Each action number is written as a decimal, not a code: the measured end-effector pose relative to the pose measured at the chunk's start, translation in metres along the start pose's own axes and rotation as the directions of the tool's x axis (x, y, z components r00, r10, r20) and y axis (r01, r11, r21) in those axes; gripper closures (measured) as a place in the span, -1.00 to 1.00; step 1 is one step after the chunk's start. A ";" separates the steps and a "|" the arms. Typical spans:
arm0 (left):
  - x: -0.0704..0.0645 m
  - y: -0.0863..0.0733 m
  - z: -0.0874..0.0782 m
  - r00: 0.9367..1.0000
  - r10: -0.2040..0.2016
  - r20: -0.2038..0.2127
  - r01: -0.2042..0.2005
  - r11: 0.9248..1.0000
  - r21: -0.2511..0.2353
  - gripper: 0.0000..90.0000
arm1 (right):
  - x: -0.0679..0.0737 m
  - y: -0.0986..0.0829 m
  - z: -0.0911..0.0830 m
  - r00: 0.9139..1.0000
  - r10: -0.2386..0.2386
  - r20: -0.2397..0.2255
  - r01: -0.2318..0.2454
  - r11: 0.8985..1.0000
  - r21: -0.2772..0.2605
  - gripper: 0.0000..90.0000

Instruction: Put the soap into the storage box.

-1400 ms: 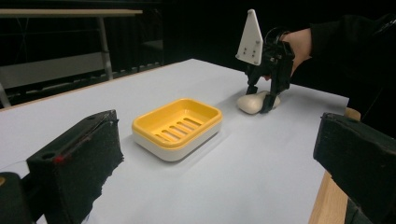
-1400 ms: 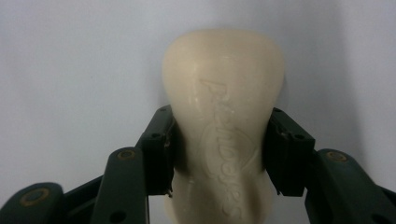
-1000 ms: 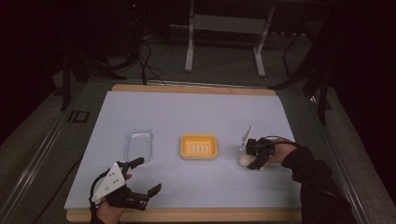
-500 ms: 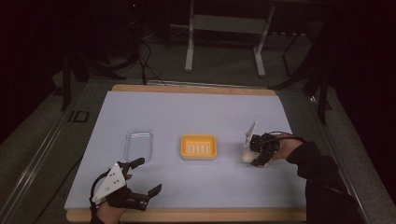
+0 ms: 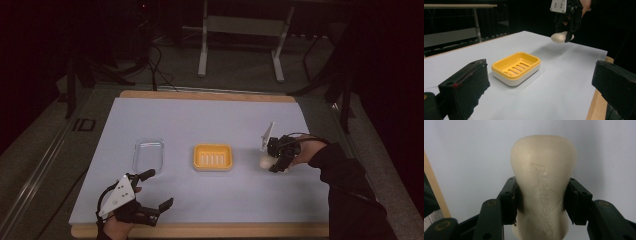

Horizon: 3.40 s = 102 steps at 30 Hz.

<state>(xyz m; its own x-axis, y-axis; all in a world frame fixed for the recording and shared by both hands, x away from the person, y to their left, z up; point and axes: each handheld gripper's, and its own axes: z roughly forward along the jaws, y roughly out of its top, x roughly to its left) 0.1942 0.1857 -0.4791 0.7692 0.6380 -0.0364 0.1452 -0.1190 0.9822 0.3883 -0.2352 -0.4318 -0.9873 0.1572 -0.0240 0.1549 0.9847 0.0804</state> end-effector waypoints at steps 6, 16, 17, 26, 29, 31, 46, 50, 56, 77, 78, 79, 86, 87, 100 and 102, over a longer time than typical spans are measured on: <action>0.000 0.000 0.001 1.000 0.004 0.003 -0.004 1.000 0.010 -0.98 | 0.001 0.009 -0.014 0.999 -0.040 0.031 0.040 0.999 -0.003 0.11; 0.000 0.000 0.001 1.000 0.003 0.005 -0.003 1.000 0.008 -0.98 | -0.001 0.024 -0.025 0.994 -0.099 0.040 0.099 0.995 -0.005 0.11; 0.000 0.000 0.000 1.000 0.003 0.005 -0.003 1.000 0.010 -0.98 | -0.001 0.025 -0.025 0.993 -0.110 0.042 0.111 0.994 -0.006 0.11; -0.001 -0.001 0.000 1.000 0.004 0.008 -0.004 1.000 0.010 -0.98 | -0.001 0.041 -0.030 0.983 -0.170 0.061 0.172 0.985 -0.026 0.11; -0.001 -0.001 0.000 1.000 0.005 0.008 -0.005 1.000 0.010 -0.98 | -0.001 0.047 -0.033 0.982 -0.183 0.048 0.186 0.981 -0.061 0.11; -0.001 -0.001 0.000 1.000 0.005 0.008 -0.005 1.000 0.010 -0.98 | -0.001 0.051 -0.034 0.981 -0.188 0.044 0.190 0.980 -0.064 0.11; -0.002 -0.002 -0.004 1.000 0.009 -0.002 -0.008 1.000 0.013 -0.98 | -0.003 0.084 -0.028 0.971 -0.235 0.037 0.238 0.967 -0.087 0.11; -0.003 -0.002 -0.006 1.000 0.012 -0.007 -0.012 1.000 0.016 -0.98 | -0.002 0.092 -0.028 0.971 -0.236 0.044 0.239 0.968 -0.074 0.11; -0.003 -0.002 -0.007 1.000 0.008 -0.011 -0.008 1.000 0.016 -0.98 | -0.001 0.105 -0.023 0.967 -0.251 0.035 0.252 0.966 -0.063 0.11; -0.004 -0.003 -0.010 1.000 0.010 -0.011 -0.010 1.000 0.009 -0.98 | 0.004 0.143 -0.025 0.961 -0.273 0.050 0.277 0.954 -0.112 0.11; -0.004 -0.003 -0.010 1.000 0.012 -0.012 -0.012 1.000 0.010 -0.98 | 0.004 0.145 -0.024 0.960 -0.275 0.050 0.279 0.953 -0.115 0.11; -0.004 -0.003 -0.011 1.000 0.013 -0.012 -0.013 1.000 0.011 -0.98 | 0.004 0.147 -0.024 0.959 -0.278 0.049 0.282 0.951 -0.125 0.11; -0.004 -0.003 -0.011 1.000 0.013 -0.012 -0.013 1.000 0.010 -0.98 | 0.009 0.157 -0.024 0.957 -0.283 0.063 0.289 0.946 -0.146 0.11; -0.004 -0.003 -0.011 1.000 0.013 -0.011 -0.013 1.000 0.009 -0.98 | 0.009 0.159 -0.025 0.958 -0.282 0.061 0.288 0.944 -0.158 0.11; -0.005 -0.002 -0.010 1.000 0.015 -0.009 -0.015 1.000 0.006 -0.98 | 0.011 0.159 -0.020 0.957 -0.277 0.081 0.289 0.928 -0.234 0.11; -0.005 -0.002 -0.010 1.000 0.016 -0.008 -0.016 1.000 0.007 -0.98 | 0.009 0.158 -0.018 0.959 -0.271 0.084 0.283 0.931 -0.231 0.11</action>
<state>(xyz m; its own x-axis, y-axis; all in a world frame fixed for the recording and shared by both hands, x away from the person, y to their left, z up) 0.1839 0.1906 -0.4790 0.7664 0.6421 -0.0196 0.1373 -0.1338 0.9815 0.4032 -0.0795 -0.4016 -0.9856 -0.1096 -0.1286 -0.1439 0.9436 0.2983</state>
